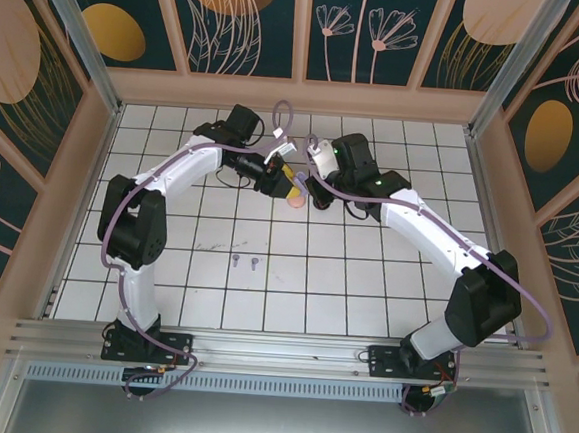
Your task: Insert wireless bluetooth earbuds into charging case
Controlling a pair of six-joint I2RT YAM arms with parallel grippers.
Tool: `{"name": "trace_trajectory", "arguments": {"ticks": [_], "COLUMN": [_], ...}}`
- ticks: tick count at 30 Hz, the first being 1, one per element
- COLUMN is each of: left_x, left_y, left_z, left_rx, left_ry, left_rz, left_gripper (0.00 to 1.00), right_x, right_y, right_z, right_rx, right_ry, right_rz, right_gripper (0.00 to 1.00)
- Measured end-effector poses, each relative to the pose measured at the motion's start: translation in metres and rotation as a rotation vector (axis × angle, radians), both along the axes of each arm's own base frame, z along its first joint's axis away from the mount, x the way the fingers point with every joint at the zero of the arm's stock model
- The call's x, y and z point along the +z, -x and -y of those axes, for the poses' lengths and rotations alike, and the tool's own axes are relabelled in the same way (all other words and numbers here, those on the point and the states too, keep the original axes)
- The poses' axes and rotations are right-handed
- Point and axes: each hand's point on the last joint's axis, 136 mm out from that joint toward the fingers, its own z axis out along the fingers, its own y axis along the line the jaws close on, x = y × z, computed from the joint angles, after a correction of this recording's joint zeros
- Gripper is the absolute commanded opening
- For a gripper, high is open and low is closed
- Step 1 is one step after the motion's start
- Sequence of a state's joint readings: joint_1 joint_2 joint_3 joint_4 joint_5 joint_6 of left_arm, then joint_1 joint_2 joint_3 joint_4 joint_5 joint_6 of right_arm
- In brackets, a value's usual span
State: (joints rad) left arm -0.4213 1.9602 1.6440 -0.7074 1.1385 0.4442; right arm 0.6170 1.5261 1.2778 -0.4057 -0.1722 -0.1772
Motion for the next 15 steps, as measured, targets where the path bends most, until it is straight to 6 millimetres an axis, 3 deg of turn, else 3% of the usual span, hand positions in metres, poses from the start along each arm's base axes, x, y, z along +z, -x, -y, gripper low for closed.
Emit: {"name": "trace_trajectory", "arguments": {"ticks": [7,11,15], "left_x": [0.001,0.001,-0.010], "left_y": [0.000,-0.003,-0.004], "left_z": [0.001,0.002,0.002], "left_rx": [-0.004,-0.001,0.037], "left_ry": [0.011,0.031,0.054], "left_rz": [-0.011,-0.005,-0.011], "left_gripper": [0.14,0.07,0.01], "right_x": [0.004,0.006,0.007], "right_y": [-0.001,-0.005,-0.009], "right_z": [-0.002,0.000,0.005], "right_rx": [-0.002,-0.023,-0.066], "right_ry": [-0.002,-0.001,-0.013], "right_rz": [0.011,0.019,0.006], "right_gripper": [0.00,0.28,0.39]}}
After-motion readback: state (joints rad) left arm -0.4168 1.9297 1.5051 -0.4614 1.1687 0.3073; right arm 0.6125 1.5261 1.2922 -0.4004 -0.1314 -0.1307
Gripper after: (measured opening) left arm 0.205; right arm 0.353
